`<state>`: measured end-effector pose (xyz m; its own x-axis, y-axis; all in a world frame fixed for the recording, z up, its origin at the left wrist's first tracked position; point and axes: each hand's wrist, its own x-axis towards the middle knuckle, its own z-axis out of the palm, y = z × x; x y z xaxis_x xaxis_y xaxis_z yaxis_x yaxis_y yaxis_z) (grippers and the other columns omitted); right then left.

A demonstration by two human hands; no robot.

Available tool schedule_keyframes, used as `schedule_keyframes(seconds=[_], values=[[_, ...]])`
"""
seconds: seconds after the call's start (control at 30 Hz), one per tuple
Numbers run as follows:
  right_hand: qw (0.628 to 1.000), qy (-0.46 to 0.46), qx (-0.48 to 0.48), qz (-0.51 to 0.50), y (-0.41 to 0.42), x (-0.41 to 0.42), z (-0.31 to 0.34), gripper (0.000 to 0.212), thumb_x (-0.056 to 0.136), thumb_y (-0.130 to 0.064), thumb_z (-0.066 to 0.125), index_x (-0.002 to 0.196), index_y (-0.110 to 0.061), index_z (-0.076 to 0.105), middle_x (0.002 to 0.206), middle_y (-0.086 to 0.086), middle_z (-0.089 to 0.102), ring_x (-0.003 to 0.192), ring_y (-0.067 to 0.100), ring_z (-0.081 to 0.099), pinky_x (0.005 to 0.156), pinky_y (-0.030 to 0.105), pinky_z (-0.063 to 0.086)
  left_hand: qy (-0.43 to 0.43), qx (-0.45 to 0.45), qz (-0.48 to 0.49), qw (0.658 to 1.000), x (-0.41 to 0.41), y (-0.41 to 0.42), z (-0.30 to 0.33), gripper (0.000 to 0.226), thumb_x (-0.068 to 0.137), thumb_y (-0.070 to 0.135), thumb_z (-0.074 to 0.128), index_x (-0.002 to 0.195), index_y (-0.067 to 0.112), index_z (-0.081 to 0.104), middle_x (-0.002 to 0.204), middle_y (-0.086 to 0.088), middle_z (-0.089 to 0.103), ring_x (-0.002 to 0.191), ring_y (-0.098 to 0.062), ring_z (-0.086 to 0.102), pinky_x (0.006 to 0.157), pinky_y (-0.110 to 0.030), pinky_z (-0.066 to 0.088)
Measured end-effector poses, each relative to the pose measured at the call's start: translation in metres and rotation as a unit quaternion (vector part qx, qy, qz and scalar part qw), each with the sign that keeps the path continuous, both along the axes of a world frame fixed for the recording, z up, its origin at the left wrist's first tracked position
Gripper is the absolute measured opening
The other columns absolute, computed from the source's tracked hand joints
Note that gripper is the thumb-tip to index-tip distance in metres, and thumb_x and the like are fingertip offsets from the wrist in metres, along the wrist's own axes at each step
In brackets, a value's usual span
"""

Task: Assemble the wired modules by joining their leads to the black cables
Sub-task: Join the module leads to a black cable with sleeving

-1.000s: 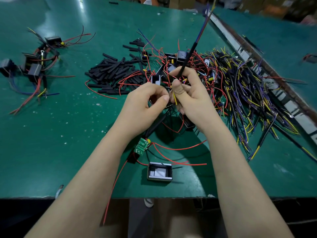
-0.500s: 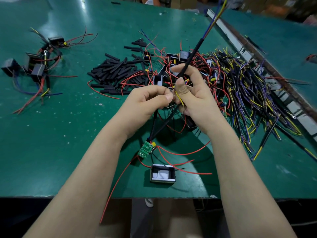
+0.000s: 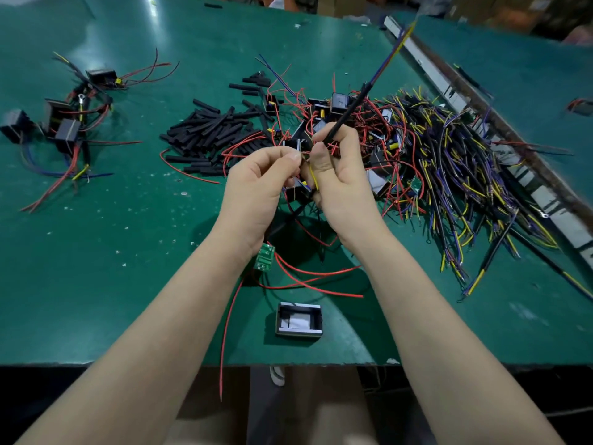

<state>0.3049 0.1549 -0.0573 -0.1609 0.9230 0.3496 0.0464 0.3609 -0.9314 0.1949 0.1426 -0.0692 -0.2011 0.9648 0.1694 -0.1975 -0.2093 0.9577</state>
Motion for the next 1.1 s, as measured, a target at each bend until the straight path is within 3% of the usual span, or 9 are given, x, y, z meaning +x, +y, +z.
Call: schedule_keyframes(seconds=[0.27,0.37,0.5,0.67,0.77,0.83,0.93,1.03,1.1], values=[[1.000,-0.018,0.012,0.020,-0.001,-0.002,-0.002,0.008,0.104,-0.007,0.034,0.105,-0.013,0.037,0.074,-0.005,0.037,0.058,-0.002,0.038,0.052,0.009,0.036,0.161,0.023,0.084,0.983,0.001,0.002,-0.004,0.011,0.090,0.012,0.060,0.080,0.013,0.065,0.074,0.001,0.062,0.068,-0.009,0.051,0.070,-0.021,0.043],[0.998,-0.039,0.025,0.039,0.000,0.001,-0.002,0.007,0.103,-0.006,0.034,0.105,-0.012,0.038,0.076,-0.006,0.038,0.062,0.003,0.038,0.054,0.009,0.036,0.241,0.044,0.107,0.964,-0.002,0.000,-0.004,0.008,0.088,0.014,0.061,0.082,0.014,0.065,0.076,0.004,0.062,0.067,-0.006,0.050,0.067,-0.016,0.041],[0.994,-0.086,0.048,0.048,0.005,0.008,-0.005,0.016,0.103,-0.010,0.037,0.102,-0.025,0.042,0.072,-0.015,0.044,0.059,-0.002,0.040,0.059,0.012,0.035,0.357,0.068,0.126,0.923,-0.004,-0.002,-0.002,0.008,0.084,0.011,0.060,0.081,0.013,0.067,0.077,-0.001,0.061,0.065,-0.010,0.046,0.069,-0.025,0.041],[0.984,-0.160,0.076,0.027,0.008,0.010,-0.012,0.017,0.101,-0.024,0.039,0.099,-0.040,0.044,0.063,-0.018,0.045,0.059,0.009,0.038,0.061,0.026,0.035,0.449,0.079,0.117,0.882,-0.006,-0.004,0.001,0.011,0.084,0.014,0.061,0.088,0.009,0.069,0.087,-0.007,0.063,0.083,-0.023,0.056,0.076,-0.032,0.041],[0.977,-0.188,0.099,0.012,0.007,0.012,-0.013,0.013,0.101,-0.025,0.041,0.109,-0.028,0.051,0.062,-0.021,0.049,0.055,0.003,0.038,0.060,0.018,0.035,0.480,0.090,0.108,0.866,-0.009,-0.004,0.001,0.013,0.086,0.018,0.061,0.089,0.008,0.069,0.081,-0.001,0.053,0.083,-0.026,0.055,0.070,-0.028,0.034],[0.961,-0.247,0.125,-0.009,0.007,0.015,-0.015,0.021,0.101,-0.020,0.043,0.119,-0.016,0.053,0.064,-0.031,0.052,0.053,-0.002,0.043,0.058,0.010,0.033,0.508,0.093,0.100,0.850,-0.010,-0.003,0.000,0.018,0.089,0.021,0.060,0.094,0.006,0.068,0.082,0.000,0.049,0.086,-0.030,0.055,0.070,-0.030,0.034],[0.941,-0.307,0.138,-0.029,0.007,0.018,-0.016,0.030,0.096,-0.021,0.042,0.123,-0.030,0.051,0.067,-0.021,0.055,0.055,0.001,0.043,0.060,0.029,0.043,0.522,0.112,0.077,0.842,-0.013,-0.001,-0.001,0.019,0.089,0.019,0.061,0.095,0.002,0.068,0.085,-0.009,0.057,0.087,-0.033,0.057,0.074,-0.036,0.041],[0.939,-0.307,0.147,-0.043,0.008,0.019,-0.016,0.042,0.091,-0.015,0.041,0.127,-0.033,0.049,0.093,0.000,0.067,0.075,0.028,0.058,0.072,0.046,0.052,0.477,0.133,0.044,0.868,-0.016,-0.001,-0.001,0.015,0.087,0.013,0.065,0.093,0.000,0.070,0.089,-0.014,0.065,0.085,-0.030,0.060,0.076,-0.033,0.044],[0.938,-0.305,0.155,-0.047,0.009,0.021,-0.017,0.045,0.090,-0.011,0.041,0.129,-0.031,0.049,0.097,0.000,0.067,0.083,0.031,0.062,0.073,0.047,0.052,0.450,0.130,0.021,0.883,-0.018,-0.002,-0.001,0.014,0.087,0.015,0.064,0.090,0.003,0.069,0.091,-0.013,0.068,0.086,-0.027,0.062,0.078,-0.033,0.046]])
